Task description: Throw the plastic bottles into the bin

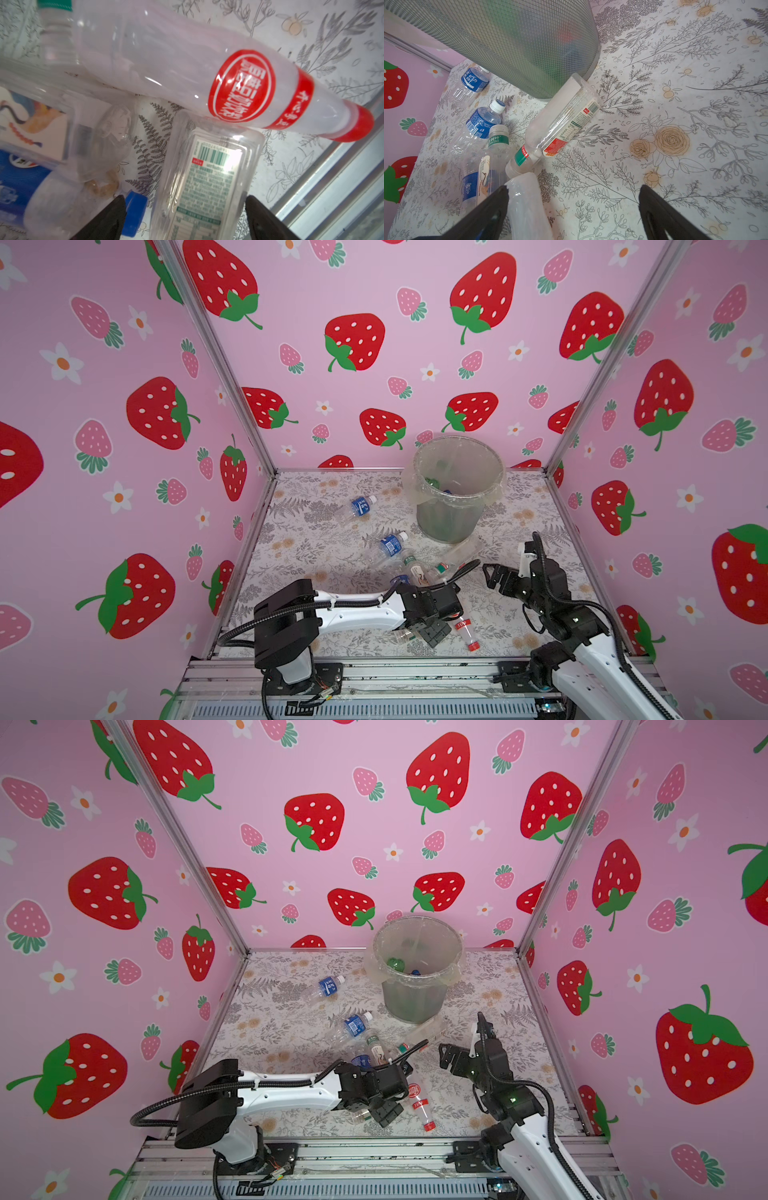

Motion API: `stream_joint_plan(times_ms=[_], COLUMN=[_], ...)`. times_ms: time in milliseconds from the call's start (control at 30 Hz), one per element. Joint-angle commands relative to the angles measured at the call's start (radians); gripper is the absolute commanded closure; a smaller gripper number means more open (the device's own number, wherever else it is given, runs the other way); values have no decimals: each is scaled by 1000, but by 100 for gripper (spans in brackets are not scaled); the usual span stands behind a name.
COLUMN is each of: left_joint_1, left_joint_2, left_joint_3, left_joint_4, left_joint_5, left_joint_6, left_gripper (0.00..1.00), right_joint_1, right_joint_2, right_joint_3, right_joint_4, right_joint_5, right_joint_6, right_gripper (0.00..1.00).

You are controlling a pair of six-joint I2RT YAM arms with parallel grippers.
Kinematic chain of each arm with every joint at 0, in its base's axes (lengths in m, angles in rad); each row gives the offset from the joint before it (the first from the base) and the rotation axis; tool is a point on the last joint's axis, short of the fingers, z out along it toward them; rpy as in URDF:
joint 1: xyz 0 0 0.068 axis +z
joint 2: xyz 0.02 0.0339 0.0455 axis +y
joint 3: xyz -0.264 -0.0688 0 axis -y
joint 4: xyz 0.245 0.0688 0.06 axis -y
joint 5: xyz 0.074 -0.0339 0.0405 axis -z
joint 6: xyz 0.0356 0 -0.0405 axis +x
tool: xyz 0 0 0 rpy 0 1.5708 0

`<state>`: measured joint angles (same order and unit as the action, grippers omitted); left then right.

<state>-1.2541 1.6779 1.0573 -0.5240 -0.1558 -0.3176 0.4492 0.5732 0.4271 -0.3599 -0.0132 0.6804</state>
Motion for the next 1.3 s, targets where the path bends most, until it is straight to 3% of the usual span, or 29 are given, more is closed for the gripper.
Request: stream_joint_plan(times_ms=[0,367,533,767,1033,1267], left_joint_1=[2,4,5,4,11,38], left_joint_2=[23,-7,0,-16,-81,-147], left_joint_3=[21,29,36,61,199,206], left_joint_4=[-11,-15,-25,-50,-161,-201], left_joint_5=[25,9,20,25,16,4], left_joint_6=[-6,-9,-4,-3,-82,-106], left_gripper=[14,27,40,49,55,55], right_joint_1=[-4,-4,-4,-6,-5,-6], right_joint_2=[-14,-18,-21,-21,-12,-9], right_joint_3=[-6,-2,-2,4,3,8], right_joint_4=[-12,-14,-15,-15,-6,-4], right_joint_5=[-4,1,0,-2,5,-1], right_joint_6=[6,7,7,7,14,17], right_gripper=[1,1,1,1,1,1])
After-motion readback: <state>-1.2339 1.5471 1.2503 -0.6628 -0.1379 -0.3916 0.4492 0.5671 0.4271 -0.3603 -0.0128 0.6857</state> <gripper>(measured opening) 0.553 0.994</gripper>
